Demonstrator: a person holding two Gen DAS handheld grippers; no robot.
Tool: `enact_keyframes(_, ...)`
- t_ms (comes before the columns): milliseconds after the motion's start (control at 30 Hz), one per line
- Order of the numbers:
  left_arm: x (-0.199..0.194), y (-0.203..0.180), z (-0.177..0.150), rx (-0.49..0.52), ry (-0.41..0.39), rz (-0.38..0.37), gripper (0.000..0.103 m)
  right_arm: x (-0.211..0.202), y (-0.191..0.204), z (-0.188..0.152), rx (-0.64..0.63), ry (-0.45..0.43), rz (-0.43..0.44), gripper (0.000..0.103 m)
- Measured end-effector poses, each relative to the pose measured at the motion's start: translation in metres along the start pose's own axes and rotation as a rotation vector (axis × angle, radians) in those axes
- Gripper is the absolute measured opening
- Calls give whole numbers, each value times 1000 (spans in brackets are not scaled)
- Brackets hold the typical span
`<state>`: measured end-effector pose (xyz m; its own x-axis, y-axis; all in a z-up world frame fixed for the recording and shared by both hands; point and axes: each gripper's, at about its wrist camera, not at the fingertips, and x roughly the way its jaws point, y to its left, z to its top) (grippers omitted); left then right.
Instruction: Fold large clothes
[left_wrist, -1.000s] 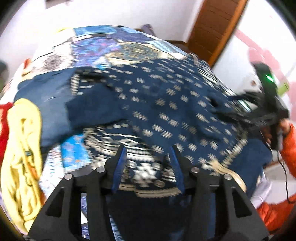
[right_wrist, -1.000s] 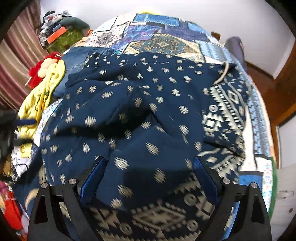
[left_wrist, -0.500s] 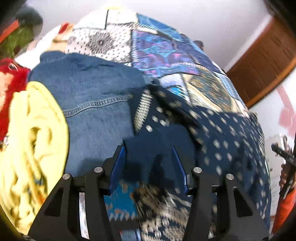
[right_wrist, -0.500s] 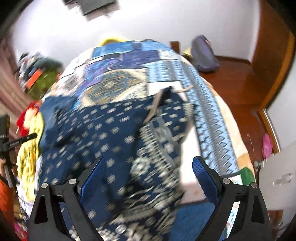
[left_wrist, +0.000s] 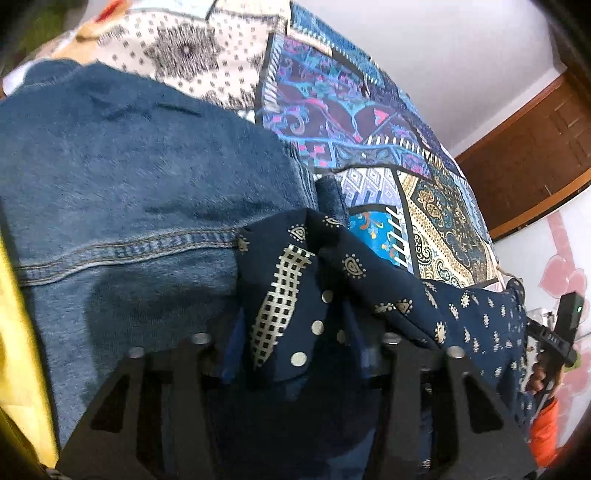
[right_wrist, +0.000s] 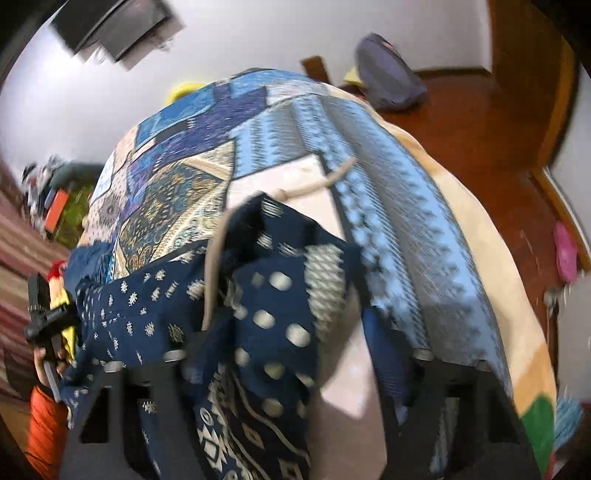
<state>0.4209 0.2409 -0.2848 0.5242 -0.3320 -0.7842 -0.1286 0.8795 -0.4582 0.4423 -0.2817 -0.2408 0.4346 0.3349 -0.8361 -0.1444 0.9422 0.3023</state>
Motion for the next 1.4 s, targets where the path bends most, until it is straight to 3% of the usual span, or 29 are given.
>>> enact_keyframes(33,-4,-1,-1,11,-16,1,14,4,4,2,-9,8,13,28)
enact_keyframes(67,-8,-1,-2,13,-22,-15,7,6,12,4,-23,7,7,22)
enact_keyframes(200,-28,-7,1,35,-64,24,5,2,41,13,-131,-40,-27,12)
enact_keyframes(467,-100,-27,32,66,-266,64,4,-29,99,66,-257,-140,3,10)
enact_keyframes(567,-106,-25,52,80,-294,124,4,-18,126,91,-302,-167,-25,10)
enact_keyframes(700,-81,-6,76,75,-251,239,4,14,144,118,-320,-174,-55,10)
enact_keyframes(967,-8,47,75,6,-132,307,6,105,120,123,-344,-48,-229,11)
enact_keyframes(1033,2,57,71,-11,-123,303,11,110,108,118,-358,-44,-203,15)
enact_keyframes(1067,2,61,69,-16,-140,288,12,108,105,117,-371,-58,-217,25)
enact_keyframes(1100,1,62,67,-15,-148,276,12,106,104,116,-381,-72,-258,54)
enact_keyframes(1167,-2,61,64,2,-152,284,13,100,101,114,-399,-121,-374,84)
enact_keyframes(1333,-24,42,51,65,-165,353,13,70,93,110,-373,-112,-308,84)
enact_keyframes(1400,-37,35,46,69,-177,344,14,49,96,103,-358,-120,-275,84)
